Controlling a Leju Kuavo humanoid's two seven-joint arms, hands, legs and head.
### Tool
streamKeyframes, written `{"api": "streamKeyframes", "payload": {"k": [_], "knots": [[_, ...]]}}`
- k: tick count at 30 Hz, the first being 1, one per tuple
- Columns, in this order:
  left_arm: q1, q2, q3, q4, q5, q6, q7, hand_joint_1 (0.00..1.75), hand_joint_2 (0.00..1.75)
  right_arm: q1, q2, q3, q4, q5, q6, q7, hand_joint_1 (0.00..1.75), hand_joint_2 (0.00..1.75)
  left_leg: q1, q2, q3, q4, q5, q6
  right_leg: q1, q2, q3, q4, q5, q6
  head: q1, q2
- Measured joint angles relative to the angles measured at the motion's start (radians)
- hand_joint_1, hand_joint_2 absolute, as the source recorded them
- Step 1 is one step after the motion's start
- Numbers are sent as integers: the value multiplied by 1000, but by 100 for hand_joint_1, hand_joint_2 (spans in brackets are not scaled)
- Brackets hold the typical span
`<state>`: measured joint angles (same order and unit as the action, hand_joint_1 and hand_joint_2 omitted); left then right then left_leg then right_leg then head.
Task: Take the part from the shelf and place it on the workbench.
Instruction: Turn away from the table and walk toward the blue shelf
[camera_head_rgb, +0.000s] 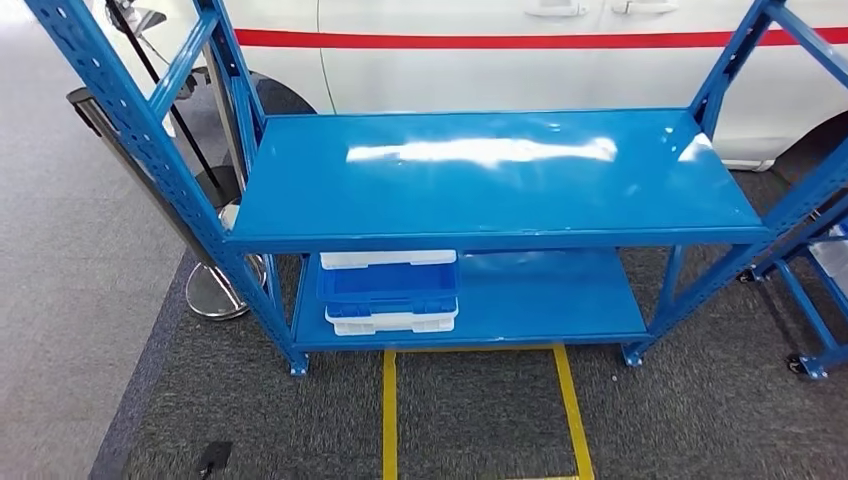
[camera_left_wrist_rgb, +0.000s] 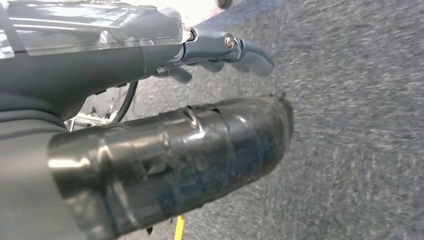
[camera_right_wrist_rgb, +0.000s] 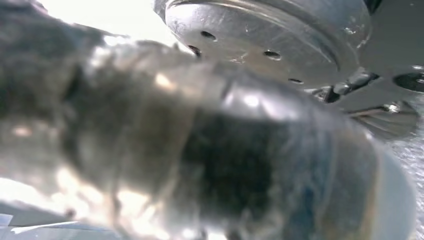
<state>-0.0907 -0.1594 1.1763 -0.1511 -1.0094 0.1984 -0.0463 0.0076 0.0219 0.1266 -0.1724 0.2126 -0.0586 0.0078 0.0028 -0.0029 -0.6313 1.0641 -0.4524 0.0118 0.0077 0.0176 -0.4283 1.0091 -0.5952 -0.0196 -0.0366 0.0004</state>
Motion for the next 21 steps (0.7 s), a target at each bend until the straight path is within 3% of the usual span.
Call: {"api": "streamKeyframes", "payload": {"k": [2, 4, 5, 7, 8, 9, 10, 12, 13, 15, 19, 21], "knots": [[-2, -1, 0, 0, 0, 0, 1, 0, 0, -3, 0, 0, -1, 0, 0, 0, 0, 0, 1, 0, 8, -6, -4, 15, -1, -1, 4, -4, -13, 11, -2, 0], [-3, -2, 0, 0, 0, 0, 1, 0, 0, -6, -1, 0, -2, 0, -1, 0, 0, 0, 5, 0, 24, -18, -11, 27, -3, -6, -8, 32, -35, 22, -1, 0], [-3, -2, 0, 0, 0, -1, 1, 0, 0, -6, -1, 0, -2, 0, -1, 0, 0, 0, 6, 1, 32, -23, -14, 32, -5, -8, -38, 85, -56, 28, -1, 0], [-4, -2, 0, 0, 0, -10, 1, 0, 0, -7, -1, 0, -2, 0, 0, -1, 0, 0, 7, 2, 46, -28, -23, 37, -10, -11, -129, 219, -95, 36, 0, 0], [-4, -2, 0, 0, 1, -19, 2, 0, 0, -7, -1, 0, -2, 0, 0, -1, 0, 0, 7, 2, 53, -29, -30, 38, -13, -11, -174, 271, -97, 38, 0, 0], [-4, -2, 0, 0, 1, -30, 4, 0, 0, -6, -1, 0, -2, 0, 0, -2, 0, 0, 7, 1, 62, -29, -37, 37, -14, -12, -200, 284, -76, 39, 0, 0], [-4, -2, 0, 0, 1, -41, 6, 0, 0, -6, -1, 0, -2, 0, 1, -3, 0, 0, 7, -1, 73, -29, -45, 35, -14, -12, -209, 260, -32, 36, 0, 0], [-3, -3, 1, 0, 1, -60, 14, 0, 0, -4, -1, 0, -2, 0, 2, -4, 0, 0, 6, -2, 95, -31, -60, 30, -9, -12, -185, 145, 69, 24, 1, 0], [-4, -4, 1, 0, 0, -66, 17, 0, 0, -4, -2, 0, -2, 0, 2, -4, 0, 0, 6, -3, 103, -32, -66, 26, -4, -12, -170, 93, 102, 16, 1, 0], [-5, -5, 1, 1, 0, -73, 19, 0, 0, -6, -3, 1, -1, 1, 2, -4, 0, 0, 6, -2, 107, -34, -73, 19, 4, -12, -153, 44, 109, 6, 0, 0], [-7, -6, 1, 1, 0, -75, 20, 0, 0, -6, -1, 2, -2, 1, 2, -4, 0, 0, 6, 0, 111, -42, -75, 19, 3, -9, -145, 23, 104, 14, -1, 0], [-7, -6, 1, 1, 0, -76, 20, 0, 0, -5, -1, 2, -2, 1, 2, -4, 0, 0, 7, 0, 114, -46, -75, 17, 5, -9, -145, 23, 102, 12, -2, 0]]}}
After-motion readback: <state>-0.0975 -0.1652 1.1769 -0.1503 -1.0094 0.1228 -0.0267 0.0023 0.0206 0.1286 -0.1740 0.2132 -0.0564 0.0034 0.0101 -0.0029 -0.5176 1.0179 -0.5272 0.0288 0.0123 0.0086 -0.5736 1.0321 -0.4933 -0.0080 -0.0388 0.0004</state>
